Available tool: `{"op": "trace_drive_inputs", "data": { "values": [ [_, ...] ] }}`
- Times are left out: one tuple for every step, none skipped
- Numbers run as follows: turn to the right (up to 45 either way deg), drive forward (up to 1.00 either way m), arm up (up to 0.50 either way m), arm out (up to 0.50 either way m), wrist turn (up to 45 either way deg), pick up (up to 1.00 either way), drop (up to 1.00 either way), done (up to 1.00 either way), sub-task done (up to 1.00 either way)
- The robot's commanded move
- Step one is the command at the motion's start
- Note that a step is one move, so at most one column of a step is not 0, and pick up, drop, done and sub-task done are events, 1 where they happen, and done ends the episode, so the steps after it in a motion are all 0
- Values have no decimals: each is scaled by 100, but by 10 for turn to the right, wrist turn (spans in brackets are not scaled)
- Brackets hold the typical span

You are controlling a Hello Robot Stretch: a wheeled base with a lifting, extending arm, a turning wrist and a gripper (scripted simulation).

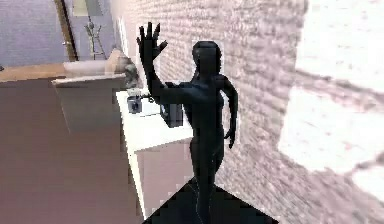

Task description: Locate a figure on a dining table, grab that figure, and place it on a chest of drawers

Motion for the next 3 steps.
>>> {"op": "trace_drive_inputs", "data": {
  "values": [
    [-450, 0, 0, 0, 0, 0, 0, 0, 0],
    [0, 80, 0, 0, 0, 0, 0, 0, 0],
    [240, 0, 0, 0, 0, 0, 0, 0, 0]
  ]
}}
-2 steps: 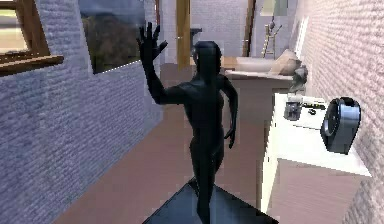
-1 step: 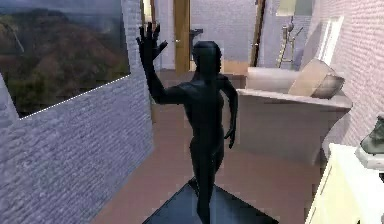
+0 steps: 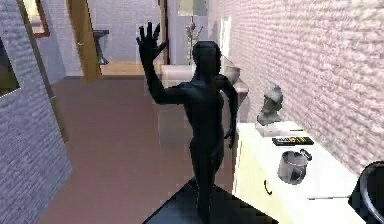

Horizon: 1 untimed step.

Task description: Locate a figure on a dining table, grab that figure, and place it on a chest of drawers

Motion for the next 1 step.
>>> {"op": "trace_drive_inputs", "data": {
  "values": [
    [0, 65, 0, 0, 0, 0, 0, 0, 0]
  ]
}}
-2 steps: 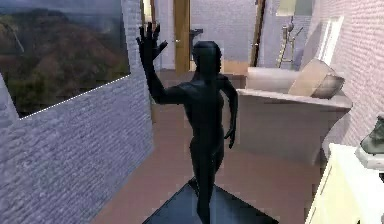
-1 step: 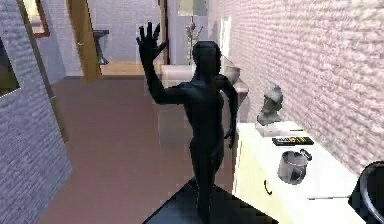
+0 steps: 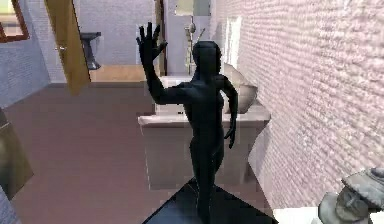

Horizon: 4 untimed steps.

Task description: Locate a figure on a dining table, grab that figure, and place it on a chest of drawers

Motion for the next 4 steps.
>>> {"op": "trace_drive_inputs", "data": {
  "values": [
    [-450, 0, 0, 0, 0, 0, 0, 0, 0],
    [-450, 0, 0, 0, 0, 0, 0, 0, 0],
    [-120, 0, 0, 0, 0, 0, 0, 0, 0],
    [450, 0, 0, 0, 0, 0, 0, 0, 0]
  ]
}}
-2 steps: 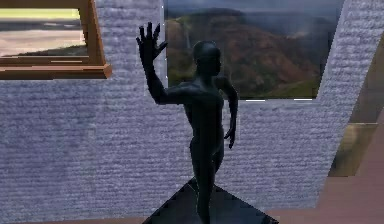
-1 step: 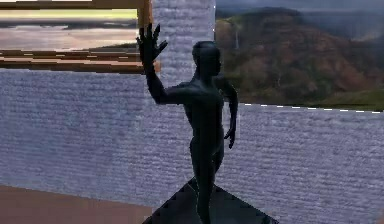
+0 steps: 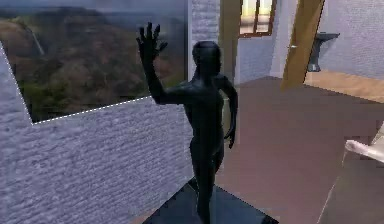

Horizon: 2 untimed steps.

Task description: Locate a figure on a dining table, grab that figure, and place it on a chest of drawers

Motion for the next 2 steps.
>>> {"op": "trace_drive_inputs", "data": {
  "values": [
    [360, 0, 0, 0, 0, 0, 0, 0, 0],
    [0, 0, 0, 14, 0, 0, 0, 0, 0]
  ]
}}
